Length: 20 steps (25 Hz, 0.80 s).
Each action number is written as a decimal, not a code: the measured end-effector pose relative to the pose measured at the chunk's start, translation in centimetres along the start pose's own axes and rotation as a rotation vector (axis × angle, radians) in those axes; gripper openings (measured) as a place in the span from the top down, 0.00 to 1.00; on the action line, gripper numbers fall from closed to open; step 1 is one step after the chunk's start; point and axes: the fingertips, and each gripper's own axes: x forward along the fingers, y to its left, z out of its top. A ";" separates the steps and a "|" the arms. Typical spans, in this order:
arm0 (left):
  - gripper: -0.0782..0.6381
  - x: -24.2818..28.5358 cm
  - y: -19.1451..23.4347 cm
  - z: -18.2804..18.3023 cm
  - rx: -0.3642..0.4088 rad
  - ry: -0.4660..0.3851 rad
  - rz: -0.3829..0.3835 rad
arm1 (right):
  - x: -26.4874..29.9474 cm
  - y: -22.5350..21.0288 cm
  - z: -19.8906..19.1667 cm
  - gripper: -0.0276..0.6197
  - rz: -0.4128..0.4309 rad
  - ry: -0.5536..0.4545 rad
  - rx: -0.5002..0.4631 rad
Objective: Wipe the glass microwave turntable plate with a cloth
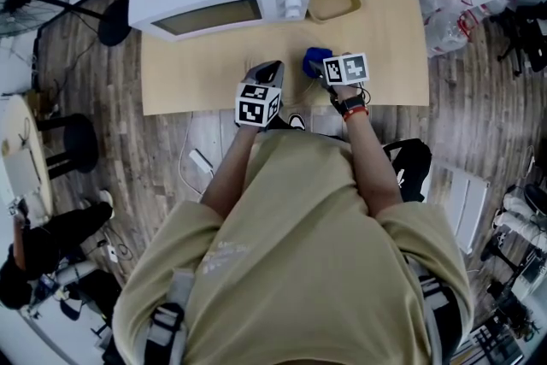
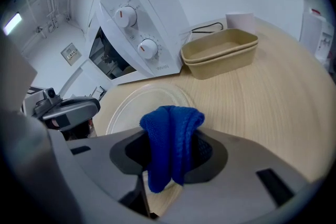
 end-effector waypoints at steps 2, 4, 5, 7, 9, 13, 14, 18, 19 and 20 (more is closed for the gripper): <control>0.87 0.1 -0.2 -0.1 -0.003 -0.002 -0.001 | -0.4 -0.6 0.0 0.71 -0.023 -0.001 -0.008; 0.87 0.2 -0.4 -0.2 -0.007 -0.004 -0.002 | -0.6 -0.9 -0.1 0.71 -0.035 -0.002 -0.012; 0.87 0.2 -0.4 -0.3 -0.009 -0.005 -0.001 | -0.6 -0.9 -0.1 0.71 -0.037 -0.004 -0.013; 0.87 0.1 -0.4 -0.4 -0.015 -0.005 0.004 | -0.6 -0.9 -0.1 0.71 -0.041 -0.007 -0.020; 0.87 -0.1 -0.3 -0.5 -0.022 -0.009 0.012 | -0.7 -0.9 -0.1 0.71 -0.046 -0.010 -0.027; 0.87 -0.9 0.1 -1.1 -0.038 -0.015 0.035 | -0.8 -0.7 -0.1 0.71 -0.064 -0.015 -0.039; 0.87 -1.2 0.2 -1.3 -0.044 -0.016 0.043 | -0.8 -0.6 -0.1 0.72 -0.068 -0.018 -0.043; 0.87 -2.5 0.8 -1.9 -0.070 -0.034 0.070 | -0.9 0.6 0.5 0.73 -0.067 -0.048 -0.048; 0.87 -2.9 1.0 -2.2 -0.076 -0.038 0.078 | -0.8 1.3 0.8 0.73 -0.051 -0.056 -0.048; 0.87 -3.3 1.2 -2.4 -0.083 -0.042 0.087 | -0.6 2.1 1.0 0.73 -0.027 -0.060 -0.049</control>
